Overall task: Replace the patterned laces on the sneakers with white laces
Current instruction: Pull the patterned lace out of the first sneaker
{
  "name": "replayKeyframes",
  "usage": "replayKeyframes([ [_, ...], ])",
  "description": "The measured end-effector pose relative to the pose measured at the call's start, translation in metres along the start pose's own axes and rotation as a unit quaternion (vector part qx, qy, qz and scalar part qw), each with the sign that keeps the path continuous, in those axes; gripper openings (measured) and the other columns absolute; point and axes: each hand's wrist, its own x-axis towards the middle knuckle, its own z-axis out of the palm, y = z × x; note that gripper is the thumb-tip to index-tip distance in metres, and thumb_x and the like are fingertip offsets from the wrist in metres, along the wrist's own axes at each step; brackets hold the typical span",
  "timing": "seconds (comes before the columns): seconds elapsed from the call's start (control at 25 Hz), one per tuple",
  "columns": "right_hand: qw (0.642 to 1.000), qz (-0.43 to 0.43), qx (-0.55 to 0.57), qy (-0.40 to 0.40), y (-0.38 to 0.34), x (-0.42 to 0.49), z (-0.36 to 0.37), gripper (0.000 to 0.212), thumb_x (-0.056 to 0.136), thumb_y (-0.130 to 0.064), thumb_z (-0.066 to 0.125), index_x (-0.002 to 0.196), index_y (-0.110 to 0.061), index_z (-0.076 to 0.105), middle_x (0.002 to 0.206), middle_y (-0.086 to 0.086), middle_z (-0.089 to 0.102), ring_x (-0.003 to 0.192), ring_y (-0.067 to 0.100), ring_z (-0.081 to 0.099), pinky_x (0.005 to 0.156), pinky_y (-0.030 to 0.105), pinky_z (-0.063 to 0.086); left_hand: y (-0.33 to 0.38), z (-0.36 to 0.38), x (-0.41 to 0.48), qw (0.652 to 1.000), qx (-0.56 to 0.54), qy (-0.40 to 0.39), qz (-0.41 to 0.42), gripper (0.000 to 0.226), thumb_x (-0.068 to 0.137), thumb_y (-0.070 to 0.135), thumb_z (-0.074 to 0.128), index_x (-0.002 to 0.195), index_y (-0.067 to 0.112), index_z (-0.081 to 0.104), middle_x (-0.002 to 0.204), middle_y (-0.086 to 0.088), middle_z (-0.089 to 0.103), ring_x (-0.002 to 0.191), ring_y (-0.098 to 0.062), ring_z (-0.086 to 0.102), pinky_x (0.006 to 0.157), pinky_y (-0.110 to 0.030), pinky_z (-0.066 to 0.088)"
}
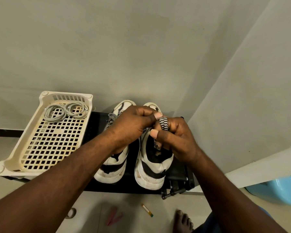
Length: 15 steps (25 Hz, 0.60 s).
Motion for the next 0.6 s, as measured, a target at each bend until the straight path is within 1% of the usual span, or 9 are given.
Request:
replayKeyframes([
  [0.08, 1.0, -0.007, 0.019, -0.002, -0.0016, -0.0012, 0.0004, 0.028, 0.089, -0.018, 0.062, 0.061, -0.016, 0.06, 0.049, 0.004, 0.05, 0.042, 0.004, 0.042, 0.051, 0.016, 0.037, 0.0016, -0.004, -0.0014, 1.0, 0.015, -0.027, 0.002, 0.023, 0.101, 0.016, 0.059, 0.113, 0.006, 0.077, 0.107, -0.007, 0.079, 0.11, -0.019, 0.073, 0.106, -0.039, 0.053],
  [0.16, 0.999, -0.001, 0.047, 0.0, -0.0035, -0.0013, -0.0001, 0.028, 0.088, -0.018, 0.062, 0.06, -0.017, 0.06, 0.047, 0.012, 0.045, 0.039, 0.01, 0.037, 0.046, 0.022, 0.033, 0.0008, -0.0069, -0.0011, 0.999, 0.033, -0.034, 0.011, 0.022, 0.101, 0.011, 0.061, 0.116, 0.009, 0.077, 0.109, -0.004, 0.079, 0.11, -0.016, 0.073, 0.101, -0.033, 0.055],
  [0.24, 0.997, 0.007, 0.076, 0.003, -0.0032, -0.001, -0.0003, 0.028, 0.087, -0.019, 0.063, 0.059, -0.02, 0.061, 0.045, 0.002, 0.046, 0.037, 0.02, 0.031, 0.042, 0.034, 0.028, -0.0003, -0.0073, -0.0002, 0.998, 0.05, -0.016, 0.03, 0.019, 0.098, 0.008, 0.066, 0.112, 0.01, 0.078, 0.106, -0.004, 0.08, 0.107, -0.018, 0.074, 0.096, -0.031, 0.056],
  [0.28, 0.996, 0.009, 0.086, 0.0, -0.0026, -0.0008, 0.001, 0.028, 0.086, -0.02, 0.063, 0.059, -0.02, 0.061, 0.045, -0.004, 0.047, 0.037, 0.02, 0.03, 0.04, 0.04, 0.027, -0.0015, -0.0075, 0.0006, 0.998, 0.052, -0.004, 0.037, 0.018, 0.096, 0.006, 0.067, 0.109, 0.01, 0.078, 0.104, -0.004, 0.08, 0.105, -0.019, 0.075, 0.094, -0.033, 0.057],
  [0.32, 0.995, 0.009, 0.095, -0.005, -0.0018, -0.0006, 0.003, 0.028, 0.087, -0.02, 0.062, 0.059, -0.019, 0.06, 0.046, -0.007, 0.047, 0.037, 0.021, 0.03, 0.04, 0.043, 0.027, -0.0022, -0.0077, 0.0011, 0.998, 0.054, 0.005, 0.04, 0.017, 0.095, 0.005, 0.068, 0.107, 0.011, 0.079, 0.102, -0.005, 0.08, 0.103, -0.021, 0.075, 0.093, -0.035, 0.057],
  [0.4, 0.995, 0.008, 0.102, -0.019, 0.0002, -0.0003, 0.007, 0.028, 0.087, -0.02, 0.062, 0.06, -0.015, 0.059, 0.045, -0.006, 0.046, 0.036, 0.021, 0.031, 0.04, 0.043, 0.029, -0.0026, -0.0087, 0.0014, 0.997, 0.069, 0.011, 0.035, 0.018, 0.095, 0.002, 0.067, 0.103, 0.012, 0.079, 0.1, -0.006, 0.08, 0.102, -0.024, 0.075, 0.095, -0.041, 0.059],
  [0.48, 0.994, 0.008, 0.106, -0.032, -0.0004, -0.0005, 0.0076, 0.029, 0.088, -0.019, 0.061, 0.06, -0.012, 0.057, 0.045, -0.006, 0.046, 0.035, 0.019, 0.03, 0.041, 0.039, 0.028, -0.0016, -0.0085, 0.001, 0.996, 0.081, 0.002, 0.029, 0.018, 0.095, 0.001, 0.067, 0.1, 0.014, 0.078, 0.099, -0.01, 0.079, 0.103, -0.033, 0.073, 0.097, -0.048, 0.058],
  [0.52, 0.993, 0.009, 0.114, -0.035, -0.0009, -0.0007, 0.0064, 0.03, 0.088, -0.019, 0.06, 0.06, -0.012, 0.057, 0.045, -0.007, 0.046, 0.034, 0.018, 0.03, 0.043, 0.036, 0.028, -0.0011, -0.0077, 0.001, 0.996, 0.084, 0.0, 0.032, 0.019, 0.093, 0.002, 0.068, 0.098, 0.017, 0.078, 0.1, -0.01, 0.078, 0.103, -0.037, 0.071, 0.097, -0.049, 0.056],
  [0.6, 0.989, 0.011, 0.14, -0.04, -0.0027, -0.0006, 0.0047, 0.033, 0.09, -0.023, 0.061, 0.059, -0.012, 0.057, 0.044, -0.004, 0.043, 0.035, 0.017, 0.029, 0.047, 0.032, 0.028, 0.0005, -0.007, 0.0014, 0.991, 0.12, 0.024, 0.05, 0.023, 0.09, 0.005, 0.074, 0.089, 0.027, 0.078, 0.102, -0.002, 0.073, 0.1, -0.034, 0.068, 0.094, -0.042, 0.056],
])
